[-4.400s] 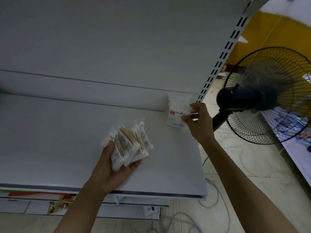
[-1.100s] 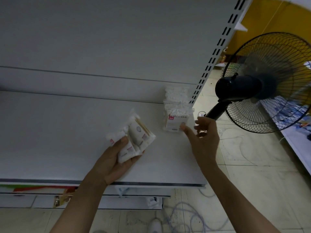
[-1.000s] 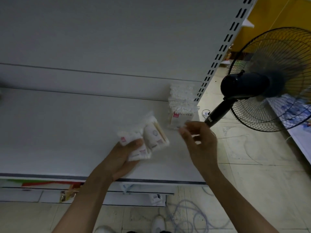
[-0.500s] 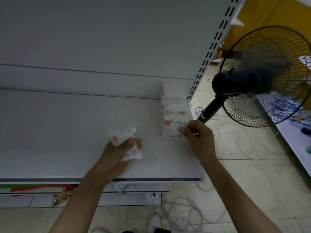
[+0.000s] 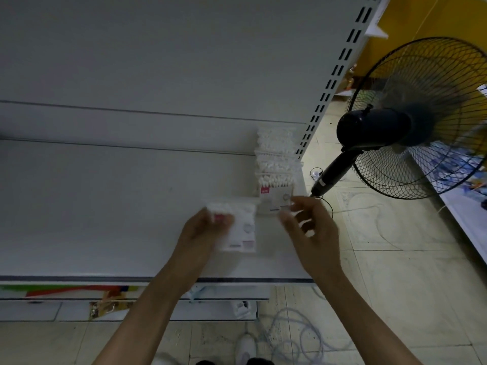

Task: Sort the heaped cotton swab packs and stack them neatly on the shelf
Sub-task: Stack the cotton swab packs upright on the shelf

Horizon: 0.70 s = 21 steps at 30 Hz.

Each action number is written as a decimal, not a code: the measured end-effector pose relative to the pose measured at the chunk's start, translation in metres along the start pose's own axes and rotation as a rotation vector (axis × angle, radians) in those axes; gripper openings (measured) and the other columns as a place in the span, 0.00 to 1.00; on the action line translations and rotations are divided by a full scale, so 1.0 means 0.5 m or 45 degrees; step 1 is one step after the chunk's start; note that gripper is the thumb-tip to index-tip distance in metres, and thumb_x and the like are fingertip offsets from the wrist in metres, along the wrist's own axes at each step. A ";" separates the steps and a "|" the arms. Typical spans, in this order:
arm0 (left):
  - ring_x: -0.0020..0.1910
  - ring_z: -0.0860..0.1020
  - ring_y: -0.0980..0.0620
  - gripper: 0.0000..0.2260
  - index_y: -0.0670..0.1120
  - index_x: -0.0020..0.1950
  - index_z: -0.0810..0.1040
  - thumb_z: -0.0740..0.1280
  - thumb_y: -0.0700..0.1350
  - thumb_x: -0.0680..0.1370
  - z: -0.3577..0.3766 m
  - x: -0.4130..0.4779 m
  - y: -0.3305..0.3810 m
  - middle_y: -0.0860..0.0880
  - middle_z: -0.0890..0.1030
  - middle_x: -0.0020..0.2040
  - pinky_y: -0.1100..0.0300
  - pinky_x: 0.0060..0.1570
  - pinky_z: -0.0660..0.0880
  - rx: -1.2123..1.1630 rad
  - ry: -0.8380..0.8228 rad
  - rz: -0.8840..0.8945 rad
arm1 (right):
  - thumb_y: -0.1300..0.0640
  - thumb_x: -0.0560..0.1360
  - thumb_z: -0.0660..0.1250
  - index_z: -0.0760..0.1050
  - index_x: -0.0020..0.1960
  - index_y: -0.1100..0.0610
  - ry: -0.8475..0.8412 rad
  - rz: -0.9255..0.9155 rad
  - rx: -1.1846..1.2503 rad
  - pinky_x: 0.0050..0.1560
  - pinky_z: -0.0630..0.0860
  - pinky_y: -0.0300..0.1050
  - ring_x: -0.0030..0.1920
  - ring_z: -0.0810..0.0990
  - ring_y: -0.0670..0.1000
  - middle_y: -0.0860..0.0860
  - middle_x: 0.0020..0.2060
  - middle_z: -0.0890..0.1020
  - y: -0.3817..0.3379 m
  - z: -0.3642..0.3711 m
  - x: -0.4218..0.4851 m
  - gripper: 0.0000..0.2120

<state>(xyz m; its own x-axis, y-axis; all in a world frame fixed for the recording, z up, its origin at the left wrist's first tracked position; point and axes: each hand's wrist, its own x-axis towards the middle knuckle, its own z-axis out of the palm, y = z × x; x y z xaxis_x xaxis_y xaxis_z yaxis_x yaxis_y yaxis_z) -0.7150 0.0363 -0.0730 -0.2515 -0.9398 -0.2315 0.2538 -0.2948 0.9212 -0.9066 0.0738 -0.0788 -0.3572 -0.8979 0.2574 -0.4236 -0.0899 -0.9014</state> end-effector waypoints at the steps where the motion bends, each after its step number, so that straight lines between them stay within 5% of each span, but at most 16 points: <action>1: 0.39 0.81 0.60 0.04 0.48 0.42 0.84 0.71 0.43 0.69 0.012 -0.003 0.000 0.54 0.84 0.38 0.69 0.39 0.75 0.144 -0.056 0.087 | 0.44 0.69 0.69 0.76 0.52 0.48 -0.182 -0.014 0.064 0.37 0.75 0.36 0.40 0.79 0.44 0.43 0.42 0.81 -0.010 0.000 -0.012 0.14; 3: 0.46 0.81 0.58 0.10 0.46 0.51 0.80 0.74 0.45 0.71 0.032 0.005 -0.010 0.53 0.84 0.46 0.66 0.45 0.76 0.338 -0.137 0.207 | 0.47 0.71 0.70 0.77 0.51 0.48 -0.381 -0.054 0.058 0.40 0.76 0.38 0.40 0.80 0.45 0.44 0.40 0.82 -0.012 0.000 -0.022 0.11; 5: 0.50 0.79 0.58 0.14 0.50 0.56 0.77 0.73 0.49 0.72 0.045 0.021 -0.023 0.53 0.82 0.52 0.64 0.50 0.76 0.536 -0.108 0.341 | 0.53 0.72 0.72 0.79 0.49 0.54 -0.301 -0.015 0.000 0.39 0.78 0.42 0.39 0.81 0.46 0.48 0.38 0.83 0.006 -0.006 -0.010 0.08; 8: 0.57 0.73 0.57 0.26 0.57 0.67 0.66 0.74 0.49 0.72 0.061 0.049 -0.045 0.55 0.73 0.61 0.65 0.56 0.71 0.865 0.020 0.550 | 0.60 0.72 0.73 0.76 0.44 0.54 -0.150 0.032 -0.129 0.37 0.74 0.32 0.39 0.80 0.42 0.45 0.36 0.81 0.035 -0.014 0.020 0.05; 12: 0.70 0.64 0.47 0.37 0.46 0.78 0.50 0.68 0.52 0.77 0.051 0.069 -0.083 0.46 0.64 0.74 0.57 0.68 0.61 1.253 0.028 0.518 | 0.58 0.71 0.73 0.73 0.43 0.53 -0.106 0.026 -0.236 0.36 0.72 0.29 0.39 0.78 0.40 0.41 0.36 0.78 0.050 -0.002 0.043 0.08; 16: 0.60 0.77 0.43 0.30 0.39 0.75 0.61 0.57 0.55 0.78 0.048 0.067 -0.112 0.41 0.77 0.64 0.51 0.61 0.70 1.675 -0.008 0.783 | 0.55 0.69 0.75 0.71 0.52 0.49 0.050 0.113 -0.190 0.40 0.74 0.30 0.44 0.77 0.39 0.41 0.44 0.77 0.057 0.001 0.041 0.16; 21: 0.59 0.78 0.44 0.25 0.39 0.72 0.68 0.56 0.51 0.79 0.048 0.073 -0.116 0.42 0.79 0.62 0.50 0.60 0.71 1.766 0.024 0.804 | 0.57 0.70 0.75 0.74 0.53 0.53 0.019 0.154 -0.153 0.44 0.71 0.26 0.45 0.76 0.38 0.41 0.44 0.77 0.071 0.004 0.019 0.15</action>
<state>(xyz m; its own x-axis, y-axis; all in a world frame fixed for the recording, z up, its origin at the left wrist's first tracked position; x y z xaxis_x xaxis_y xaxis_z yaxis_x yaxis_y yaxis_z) -0.7611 0.0232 -0.1272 -0.4268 -0.8510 0.3059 -0.7402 0.5231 0.4224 -0.9235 0.0611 -0.1089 -0.4234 -0.8924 0.1558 -0.4729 0.0711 -0.8783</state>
